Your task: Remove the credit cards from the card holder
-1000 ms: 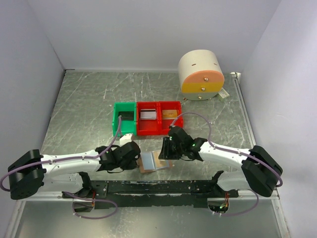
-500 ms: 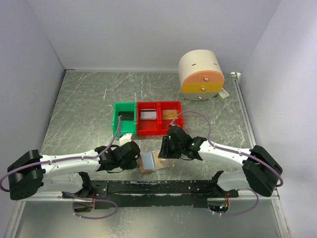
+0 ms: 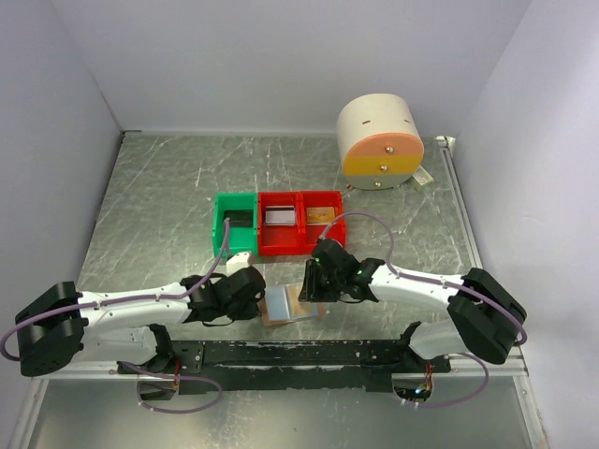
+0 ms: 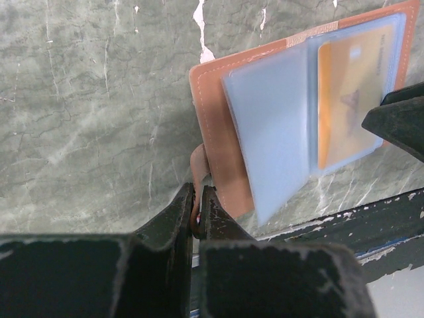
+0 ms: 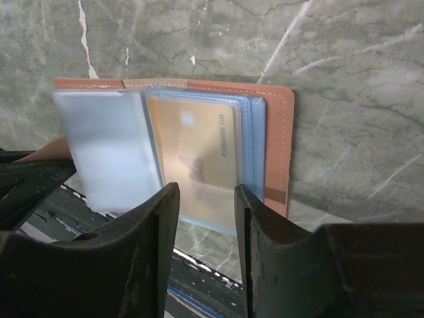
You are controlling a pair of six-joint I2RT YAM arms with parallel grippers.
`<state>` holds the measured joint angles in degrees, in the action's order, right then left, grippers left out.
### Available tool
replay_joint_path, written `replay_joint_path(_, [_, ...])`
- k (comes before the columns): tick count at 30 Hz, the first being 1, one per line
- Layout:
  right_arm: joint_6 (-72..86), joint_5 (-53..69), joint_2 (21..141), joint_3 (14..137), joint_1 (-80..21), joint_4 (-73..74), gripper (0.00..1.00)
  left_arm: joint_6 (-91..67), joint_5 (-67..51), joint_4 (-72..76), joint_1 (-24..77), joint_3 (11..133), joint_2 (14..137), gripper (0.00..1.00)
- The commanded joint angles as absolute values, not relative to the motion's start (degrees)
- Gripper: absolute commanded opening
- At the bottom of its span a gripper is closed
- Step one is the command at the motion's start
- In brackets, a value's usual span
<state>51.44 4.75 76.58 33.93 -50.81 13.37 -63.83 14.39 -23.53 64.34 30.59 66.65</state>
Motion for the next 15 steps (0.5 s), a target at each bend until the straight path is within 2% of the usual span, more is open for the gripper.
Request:
replay_joint_path(1, [51.37, 5.18, 77.81, 34.17, -51.29, 12.58, 0.39, -63.06, 14.63, -22.68, 64.16, 30.89, 66.57, 0.07])
replay_joint_path(8, [53.62, 11.19, 76.86, 33.22, -51.32, 5.84, 0.38, -62.51, 13.81, -21.97, 64.16, 31.07, 67.72, 0.07])
replay_joint_path(15, [55.56, 10.92, 74.2, 32.88, -51.32, 5.09, 0.38, -62.53, 13.97, -22.2, 64.16, 31.29, 68.14, 0.07])
